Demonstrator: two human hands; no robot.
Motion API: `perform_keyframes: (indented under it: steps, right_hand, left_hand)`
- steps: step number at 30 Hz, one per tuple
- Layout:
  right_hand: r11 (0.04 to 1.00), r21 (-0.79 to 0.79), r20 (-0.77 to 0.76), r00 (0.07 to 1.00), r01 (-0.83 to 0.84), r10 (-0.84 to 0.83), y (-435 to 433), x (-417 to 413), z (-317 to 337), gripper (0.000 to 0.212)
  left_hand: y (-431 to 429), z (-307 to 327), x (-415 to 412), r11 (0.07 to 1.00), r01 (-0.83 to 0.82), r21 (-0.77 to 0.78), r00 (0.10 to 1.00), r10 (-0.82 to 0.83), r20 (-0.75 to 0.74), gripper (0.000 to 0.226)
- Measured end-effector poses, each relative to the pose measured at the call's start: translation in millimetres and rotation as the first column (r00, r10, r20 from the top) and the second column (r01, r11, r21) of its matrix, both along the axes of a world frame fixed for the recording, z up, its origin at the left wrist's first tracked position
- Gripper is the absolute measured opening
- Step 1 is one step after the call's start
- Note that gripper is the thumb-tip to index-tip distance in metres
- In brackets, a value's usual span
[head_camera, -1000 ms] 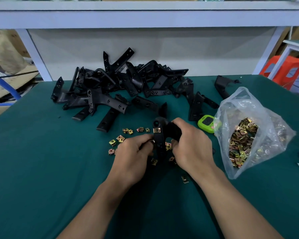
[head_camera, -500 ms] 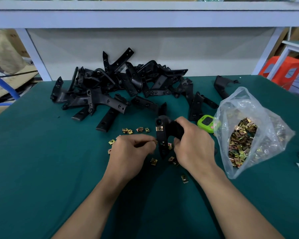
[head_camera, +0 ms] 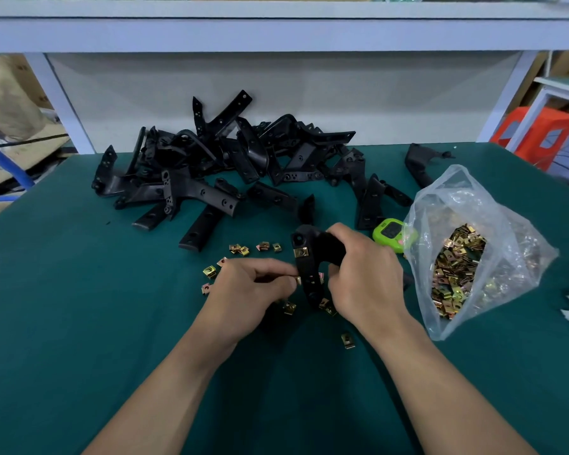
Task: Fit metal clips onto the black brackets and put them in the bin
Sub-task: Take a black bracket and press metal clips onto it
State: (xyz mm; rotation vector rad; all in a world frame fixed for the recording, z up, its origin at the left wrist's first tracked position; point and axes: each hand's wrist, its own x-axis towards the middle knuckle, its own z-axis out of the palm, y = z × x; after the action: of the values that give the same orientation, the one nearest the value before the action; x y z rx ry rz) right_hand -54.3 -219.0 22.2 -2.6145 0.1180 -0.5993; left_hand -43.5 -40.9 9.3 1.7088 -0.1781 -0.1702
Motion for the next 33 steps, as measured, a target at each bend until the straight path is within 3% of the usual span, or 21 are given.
perform_keyframes:
  steps: [4, 13, 24, 29, 32, 33]
  right_hand:
    - [1.000, -0.019, -0.024, 1.000, 0.004, -0.004, 1.3, 1.0, -1.9, 0.046]
    - [0.997, -0.028, -0.089, 0.994, -0.066, 0.064, 8.8, -1.9, -1.0, 0.051]
    - [0.982, -0.188, -0.029, 0.999, 0.011, -0.017, 15.9, -7.6, 7.3, 0.050]
    - [0.996, -0.086, -0.112, 0.993, 0.037, -0.047, 17.4, -5.6, 0.9, 0.044]
    - [0.998, -0.005, -0.113, 0.992, 0.058, -0.058, 18.3, -4.5, -1.7, 0.035]
    - [0.998, 0.014, -0.095, 0.994, 0.058, -0.057, 18.0, -4.2, -2.0, 0.033]
  left_hand:
    - [0.1, -1.5, 0.4, 0.999, 0.034, -0.040, 0.999, -0.034, -0.002, 0.021]
    - [10.4, -0.2, 5.5, 0.991, 0.101, -0.083, 0.991, -0.108, -0.077, 0.053]
    - [-5.9, -0.4, -4.9, 0.966, -0.108, -0.235, 0.992, 0.089, -0.089, 0.044]
    - [-17.9, -2.5, -11.0, 0.952, -0.292, -0.091, 0.956, 0.292, -0.016, 0.032]
    - [-23.7, 0.8, -15.3, 0.947, -0.314, 0.074, 0.945, 0.304, 0.116, 0.006]
    - [-25.7, 1.8, -17.5, 0.938, -0.315, 0.147, 0.942, 0.289, 0.172, 0.009]
